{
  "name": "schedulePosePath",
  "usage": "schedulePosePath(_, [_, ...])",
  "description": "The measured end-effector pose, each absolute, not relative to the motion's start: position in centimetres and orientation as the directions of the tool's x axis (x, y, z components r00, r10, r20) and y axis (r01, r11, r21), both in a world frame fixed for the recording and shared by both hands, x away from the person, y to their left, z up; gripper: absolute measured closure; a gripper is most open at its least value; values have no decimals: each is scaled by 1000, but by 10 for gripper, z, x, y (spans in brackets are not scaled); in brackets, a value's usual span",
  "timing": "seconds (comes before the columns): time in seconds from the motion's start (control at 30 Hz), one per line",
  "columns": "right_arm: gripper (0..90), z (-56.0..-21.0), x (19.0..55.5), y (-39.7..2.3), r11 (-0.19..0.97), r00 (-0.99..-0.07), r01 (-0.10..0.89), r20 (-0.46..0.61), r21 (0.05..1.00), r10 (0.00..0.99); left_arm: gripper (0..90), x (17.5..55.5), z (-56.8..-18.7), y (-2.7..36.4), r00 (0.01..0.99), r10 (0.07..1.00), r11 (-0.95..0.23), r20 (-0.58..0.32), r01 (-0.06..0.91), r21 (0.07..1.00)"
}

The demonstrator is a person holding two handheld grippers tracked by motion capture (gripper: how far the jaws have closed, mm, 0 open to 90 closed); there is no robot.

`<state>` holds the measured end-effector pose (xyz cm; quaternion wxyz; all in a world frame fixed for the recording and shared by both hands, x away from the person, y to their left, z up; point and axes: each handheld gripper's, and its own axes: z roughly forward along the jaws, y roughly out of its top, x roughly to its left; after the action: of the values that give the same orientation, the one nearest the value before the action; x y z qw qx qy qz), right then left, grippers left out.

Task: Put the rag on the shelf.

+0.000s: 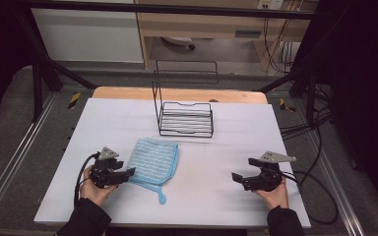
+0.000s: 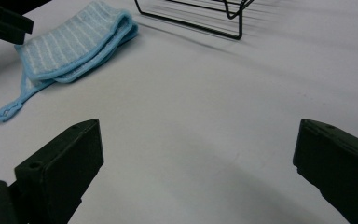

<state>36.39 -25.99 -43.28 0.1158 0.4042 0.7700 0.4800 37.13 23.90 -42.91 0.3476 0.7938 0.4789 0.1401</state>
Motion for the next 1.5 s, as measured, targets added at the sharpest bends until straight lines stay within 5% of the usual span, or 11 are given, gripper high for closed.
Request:
schedulePosePath(0.6, [117, -426, 369, -155, 271, -711, 520, 234, 810, 663, 775, 377, -441, 234, 563, 811, -353, -160, 688, 634])
schedulePosePath(1.0, [204, -446, 389, -73, 307, -698, 576, 260, 758, 668, 807, 375, -442, 234, 581, 801, -368, -144, 668, 647])
schedulePosePath(1.5, [428, -460, 392, -43, 283, -671, 602, 281, 747, 686, 827, 376, -442, 236, 565, 808, -347, -165, 684, 642])
